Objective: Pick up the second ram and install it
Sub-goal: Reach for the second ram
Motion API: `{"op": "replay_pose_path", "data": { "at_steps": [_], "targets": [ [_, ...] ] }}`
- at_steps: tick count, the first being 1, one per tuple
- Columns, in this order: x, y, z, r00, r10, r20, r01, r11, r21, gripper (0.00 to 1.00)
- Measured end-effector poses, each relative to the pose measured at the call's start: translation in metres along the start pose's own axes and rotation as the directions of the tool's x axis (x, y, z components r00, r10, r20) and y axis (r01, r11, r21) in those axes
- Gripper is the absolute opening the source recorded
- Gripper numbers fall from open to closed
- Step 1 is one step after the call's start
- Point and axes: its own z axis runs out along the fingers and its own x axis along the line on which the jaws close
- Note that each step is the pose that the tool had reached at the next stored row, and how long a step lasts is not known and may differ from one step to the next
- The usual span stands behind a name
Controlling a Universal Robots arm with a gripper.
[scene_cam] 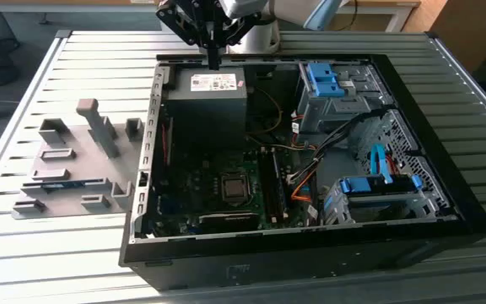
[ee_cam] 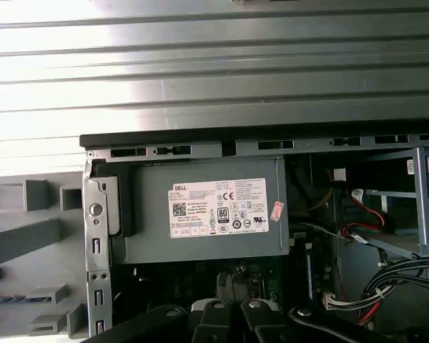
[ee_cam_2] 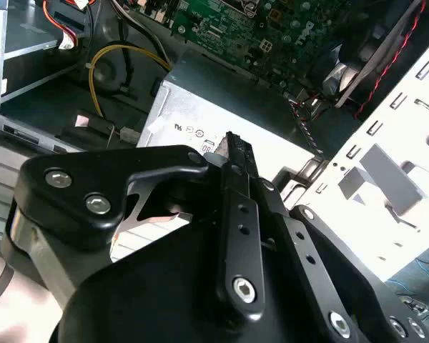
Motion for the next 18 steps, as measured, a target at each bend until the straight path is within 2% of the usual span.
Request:
{"op": "replay_pose_path", "data": {
  "at_steps": [18],
  "targets": [
    [0.0047, -0.0003, -0.0001, 1.0000, 0.000, 0.0000, 0.000, 1.0000, 0.0000, 0.11]
  ]
}}
